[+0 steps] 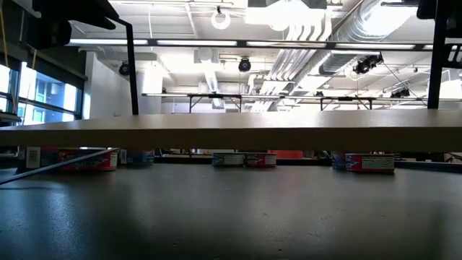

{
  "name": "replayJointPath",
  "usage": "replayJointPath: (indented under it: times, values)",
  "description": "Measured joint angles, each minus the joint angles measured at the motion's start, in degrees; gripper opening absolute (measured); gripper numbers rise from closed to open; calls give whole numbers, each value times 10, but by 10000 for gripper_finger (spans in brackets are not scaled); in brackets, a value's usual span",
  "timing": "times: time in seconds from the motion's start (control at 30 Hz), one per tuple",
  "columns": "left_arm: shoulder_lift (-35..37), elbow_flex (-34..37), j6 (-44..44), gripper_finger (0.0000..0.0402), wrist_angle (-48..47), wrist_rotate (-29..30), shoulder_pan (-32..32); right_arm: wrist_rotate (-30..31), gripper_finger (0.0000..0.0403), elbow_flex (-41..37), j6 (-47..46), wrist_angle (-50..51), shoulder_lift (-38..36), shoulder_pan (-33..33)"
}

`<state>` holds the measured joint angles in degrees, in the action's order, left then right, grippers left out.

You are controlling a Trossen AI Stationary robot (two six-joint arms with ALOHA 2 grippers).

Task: Stack canned seafood by type on shelf
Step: Move the shelf to the center

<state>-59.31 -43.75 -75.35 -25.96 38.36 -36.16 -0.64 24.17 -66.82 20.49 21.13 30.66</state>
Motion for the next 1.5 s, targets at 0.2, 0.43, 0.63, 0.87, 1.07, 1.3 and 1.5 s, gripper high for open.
replayJointPath:
  times: [0.2,0.43,0.63,0.87,1.07,1.3,1.5]
  values:
    - [0,0,0,42,-2,12,0,82,138,6,-10,-124,122,102]
    - [0,0,11,42,0,16,0,235,138,6,-52,-167,219,175]
    - [0,0,29,42,6,24,0,245,138,5,49,-293,267,193]
    - [0,0,33,42,4,25,0,251,138,5,49,-291,288,209]
    - [0,0,29,42,5,28,0,258,138,6,8,-180,286,207]
    - [0,0,29,42,6,29,0,206,143,6,13,-165,274,232]
    - [0,0,30,42,6,29,0,268,192,6,75,-244,275,250]
